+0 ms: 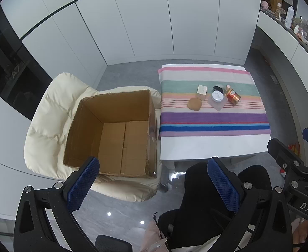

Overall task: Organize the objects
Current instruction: 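Move both grippers toward the items on the striped cloth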

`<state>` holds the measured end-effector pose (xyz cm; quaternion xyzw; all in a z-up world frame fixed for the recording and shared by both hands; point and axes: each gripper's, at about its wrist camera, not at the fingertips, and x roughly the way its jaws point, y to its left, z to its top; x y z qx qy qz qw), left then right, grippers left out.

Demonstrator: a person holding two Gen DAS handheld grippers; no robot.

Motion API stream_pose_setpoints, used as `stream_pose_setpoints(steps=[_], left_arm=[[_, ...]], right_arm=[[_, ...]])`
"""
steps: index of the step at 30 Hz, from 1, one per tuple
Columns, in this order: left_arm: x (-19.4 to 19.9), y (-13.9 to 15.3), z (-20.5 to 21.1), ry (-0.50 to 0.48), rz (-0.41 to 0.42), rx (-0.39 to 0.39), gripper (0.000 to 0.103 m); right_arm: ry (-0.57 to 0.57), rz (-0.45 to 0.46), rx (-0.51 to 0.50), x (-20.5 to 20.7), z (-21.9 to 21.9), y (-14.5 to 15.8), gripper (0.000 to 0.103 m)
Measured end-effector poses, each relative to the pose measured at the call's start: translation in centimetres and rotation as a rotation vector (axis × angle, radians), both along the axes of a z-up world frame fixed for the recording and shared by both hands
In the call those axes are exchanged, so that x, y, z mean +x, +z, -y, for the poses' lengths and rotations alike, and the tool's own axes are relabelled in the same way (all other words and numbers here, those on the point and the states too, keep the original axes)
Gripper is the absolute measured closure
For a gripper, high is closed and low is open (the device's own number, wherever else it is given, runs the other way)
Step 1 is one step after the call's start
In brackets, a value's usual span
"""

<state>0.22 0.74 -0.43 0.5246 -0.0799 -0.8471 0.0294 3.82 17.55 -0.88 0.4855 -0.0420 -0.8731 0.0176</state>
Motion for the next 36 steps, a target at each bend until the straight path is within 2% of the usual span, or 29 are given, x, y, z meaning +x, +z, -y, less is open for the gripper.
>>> stream_pose_setpoints(steps=[29,36], left_arm=[[-0.36,-0.57,-0.48,-0.007,0.019,0.011,0.0],[-0.74,-0.96,-0.9,-0.026,0.039,0.054,0.0]], right_arm=[[-0.001,0.008,-0.002,-0.16,-0.3,-0.57,0.0],[-0.008,-0.001,0.005,-0.12,-0.46,-0.36,0.0]])
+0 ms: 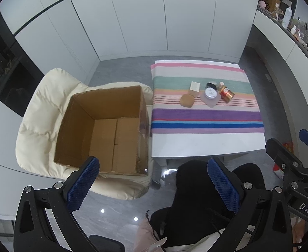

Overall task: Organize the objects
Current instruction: 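Move both grippers toward the items on the striped cloth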

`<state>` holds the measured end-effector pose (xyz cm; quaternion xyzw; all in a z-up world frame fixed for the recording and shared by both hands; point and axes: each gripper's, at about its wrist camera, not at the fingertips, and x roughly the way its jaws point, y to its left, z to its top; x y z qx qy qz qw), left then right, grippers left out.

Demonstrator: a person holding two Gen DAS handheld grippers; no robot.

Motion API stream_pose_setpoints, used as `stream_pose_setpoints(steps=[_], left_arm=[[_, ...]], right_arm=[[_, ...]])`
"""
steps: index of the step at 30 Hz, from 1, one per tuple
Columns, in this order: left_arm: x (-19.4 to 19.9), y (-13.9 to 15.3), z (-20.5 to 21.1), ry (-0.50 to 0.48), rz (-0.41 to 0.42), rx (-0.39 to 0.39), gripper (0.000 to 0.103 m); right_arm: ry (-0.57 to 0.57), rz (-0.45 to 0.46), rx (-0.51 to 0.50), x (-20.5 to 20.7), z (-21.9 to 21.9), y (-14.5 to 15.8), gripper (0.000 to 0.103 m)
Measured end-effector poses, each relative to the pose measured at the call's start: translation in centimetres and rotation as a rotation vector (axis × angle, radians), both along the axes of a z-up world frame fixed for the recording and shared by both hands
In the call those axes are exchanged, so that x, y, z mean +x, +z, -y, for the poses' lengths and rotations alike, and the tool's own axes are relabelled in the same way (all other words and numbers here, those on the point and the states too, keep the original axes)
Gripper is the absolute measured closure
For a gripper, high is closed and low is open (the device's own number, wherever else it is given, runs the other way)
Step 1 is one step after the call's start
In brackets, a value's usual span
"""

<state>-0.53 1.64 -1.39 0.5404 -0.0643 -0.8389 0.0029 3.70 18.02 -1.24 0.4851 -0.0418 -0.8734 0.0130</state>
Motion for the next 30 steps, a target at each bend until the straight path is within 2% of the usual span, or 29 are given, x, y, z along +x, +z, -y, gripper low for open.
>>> stream_pose_setpoints(steps=[6,15,22,30], left_arm=[[-0.1,0.1,-1.4,-0.031,-0.006,-0.013,0.0],[-0.8,0.5,-4.1,-0.065,0.0,0.012,0.0],[-1.4,1.1,-7.0,-0.093,-0.005,0.042,0.0],[-1.9,-0.4,-11.1,-0.148,0.035,0.079,0.0]], right_arm=[[-0.016,-0.012,-0.003,0.2,-1.2,0.3,0.0],[-0.058,-0.034,0.007,0.8,-4.3,1.0,0.0],[-0.123,-0.046,0.006,1.3,-8.8,1.3,0.0],[-0.193,-0.034,0.001,1.5,-13.7,0.6,0.0]])
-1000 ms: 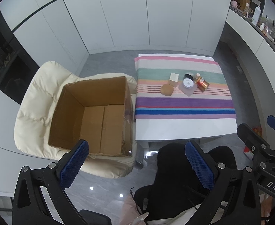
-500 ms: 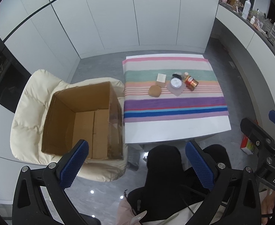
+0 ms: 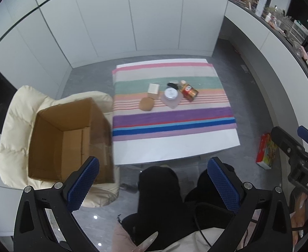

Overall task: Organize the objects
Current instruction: 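Move both grippers toward the items on the striped cloth, then grasp the tan sponge with the left gripper while the right gripper grasps the red FPMR can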

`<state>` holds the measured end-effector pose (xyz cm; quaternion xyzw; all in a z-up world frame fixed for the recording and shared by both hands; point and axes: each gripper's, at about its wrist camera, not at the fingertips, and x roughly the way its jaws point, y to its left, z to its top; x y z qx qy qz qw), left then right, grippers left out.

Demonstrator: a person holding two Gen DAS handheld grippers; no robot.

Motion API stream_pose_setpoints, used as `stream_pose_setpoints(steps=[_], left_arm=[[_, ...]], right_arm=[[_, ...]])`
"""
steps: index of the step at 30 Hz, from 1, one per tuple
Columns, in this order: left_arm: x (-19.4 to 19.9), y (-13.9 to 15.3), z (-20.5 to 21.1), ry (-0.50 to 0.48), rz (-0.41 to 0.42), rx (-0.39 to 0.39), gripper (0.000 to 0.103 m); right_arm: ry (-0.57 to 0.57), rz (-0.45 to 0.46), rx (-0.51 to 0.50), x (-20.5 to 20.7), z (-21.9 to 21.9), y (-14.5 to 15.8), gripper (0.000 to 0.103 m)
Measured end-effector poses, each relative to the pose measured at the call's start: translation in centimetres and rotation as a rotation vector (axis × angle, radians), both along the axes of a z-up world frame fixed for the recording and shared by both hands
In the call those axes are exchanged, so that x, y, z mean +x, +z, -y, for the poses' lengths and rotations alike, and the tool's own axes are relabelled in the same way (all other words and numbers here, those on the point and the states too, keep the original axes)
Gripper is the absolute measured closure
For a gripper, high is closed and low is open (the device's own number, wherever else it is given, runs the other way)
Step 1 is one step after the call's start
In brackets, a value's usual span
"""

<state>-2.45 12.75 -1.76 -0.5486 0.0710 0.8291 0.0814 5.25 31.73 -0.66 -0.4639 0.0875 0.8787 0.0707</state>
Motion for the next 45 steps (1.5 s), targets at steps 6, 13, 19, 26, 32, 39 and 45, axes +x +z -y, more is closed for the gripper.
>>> stream_pose_setpoints(steps=[6,13,19,26,32,39,45], left_arm=[[-0.7,-1.1,-2.2,-0.039,0.024,0.033,0.0],[-2.2,-2.1,-4.1,-0.076,-0.005,0.057,0.001],[-4.6,-4.0,-5.9,-0.132,-0.018,0.053,0.001],[-11.1,-8.6,-6.3,-0.051,-0.08,0.006,0.006],[-15.9,-15.2,-4.6,0.036,-0.046,-0.016,0.009],[-20.3,-23.6,-1.6,0.123,0.01,0.098,0.008],[-23.8,-31.3,-0.6,0.117,0.075,0.046,0.008]], right_arm=[[-0.022,0.016,-0.027,-0.4,-2.4,-0.8,0.0],[-0.056,0.021,-0.01,-1.4,-4.4,-2.0,0.0],[-0.077,0.009,0.044,-2.9,-5.1,-3.1,0.0],[-0.039,-0.069,0.042,-7.0,-6.1,-7.3,0.0],[0.012,-0.182,0.024,-11.4,-6.6,-12.7,0.0],[0.052,-0.096,0.057,-17.8,-6.5,-20.9,0.0],[0.15,-0.056,0.031,-23.1,-5.9,-27.8,0.0]])
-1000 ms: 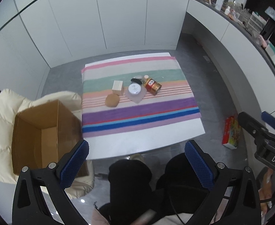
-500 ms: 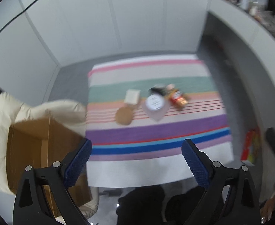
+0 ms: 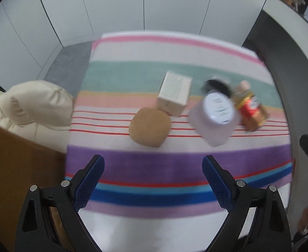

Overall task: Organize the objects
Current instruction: 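Grasp the tan sponge with the left gripper while the right gripper grasps the red FPMR can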

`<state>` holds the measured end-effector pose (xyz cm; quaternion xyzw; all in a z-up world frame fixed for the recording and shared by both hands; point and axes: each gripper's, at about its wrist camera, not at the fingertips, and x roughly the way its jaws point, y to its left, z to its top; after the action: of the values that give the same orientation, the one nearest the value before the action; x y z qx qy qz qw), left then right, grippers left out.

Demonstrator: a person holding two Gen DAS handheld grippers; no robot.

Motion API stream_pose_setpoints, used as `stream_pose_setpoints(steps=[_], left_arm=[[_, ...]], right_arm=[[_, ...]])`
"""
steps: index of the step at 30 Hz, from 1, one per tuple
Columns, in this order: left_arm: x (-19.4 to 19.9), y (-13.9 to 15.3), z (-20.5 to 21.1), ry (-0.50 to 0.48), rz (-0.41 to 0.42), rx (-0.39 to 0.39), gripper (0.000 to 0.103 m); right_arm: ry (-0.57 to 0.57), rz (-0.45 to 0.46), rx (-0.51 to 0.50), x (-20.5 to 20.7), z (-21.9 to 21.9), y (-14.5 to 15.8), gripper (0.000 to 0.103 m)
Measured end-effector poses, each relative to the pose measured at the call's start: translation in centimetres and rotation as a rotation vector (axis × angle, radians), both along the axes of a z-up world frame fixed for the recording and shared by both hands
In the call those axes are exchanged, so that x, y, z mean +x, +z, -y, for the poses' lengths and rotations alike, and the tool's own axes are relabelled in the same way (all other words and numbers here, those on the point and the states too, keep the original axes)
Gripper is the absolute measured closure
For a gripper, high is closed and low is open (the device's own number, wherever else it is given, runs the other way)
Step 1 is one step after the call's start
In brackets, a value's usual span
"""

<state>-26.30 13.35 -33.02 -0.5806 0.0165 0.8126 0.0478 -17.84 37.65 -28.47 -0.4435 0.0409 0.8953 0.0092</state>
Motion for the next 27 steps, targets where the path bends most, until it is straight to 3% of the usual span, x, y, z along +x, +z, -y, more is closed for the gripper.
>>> stream_pose_setpoints(steps=[4,8,13,16,17,18,19,27], left_arm=[[-2.3,-4.4,1.3,0.026,0.059,-0.002,0.008],[-4.1,-7.3,2.3,0.059,0.092,0.06,0.008],[-5.5,-7.8,1.5,0.036,0.038,0.033,0.005],[-5.9,-8.1,0.4,0.013,0.017,-0.028,0.007],[-5.8,-8.0,0.2,0.003,-0.003,-0.033,0.014],[-5.6,-7.7,0.0,-0.004,-0.037,-0.029,0.031],[-5.4,-7.5,0.0,-0.009,-0.054,-0.027,0.038],[-5.1,-7.1,0.3,0.012,-0.067,-0.008,0.042]], right_arm=[[0.058,0.03,0.029,-2.9,0.8,-3.9,0.0],[0.107,0.055,0.054,-5.7,1.5,-7.1,0.003],[0.149,0.073,0.081,-8.1,2.5,-9.5,0.008],[0.179,0.071,0.103,-9.0,3.5,-10.3,0.028],[0.187,0.085,0.107,-9.2,3.9,-10.6,0.037],[0.184,0.088,0.109,-9.2,4.0,-10.6,0.042],[0.183,0.086,0.097,-9.1,4.1,-10.7,0.044],[0.114,0.104,0.033,-8.9,3.4,-10.5,0.046]])
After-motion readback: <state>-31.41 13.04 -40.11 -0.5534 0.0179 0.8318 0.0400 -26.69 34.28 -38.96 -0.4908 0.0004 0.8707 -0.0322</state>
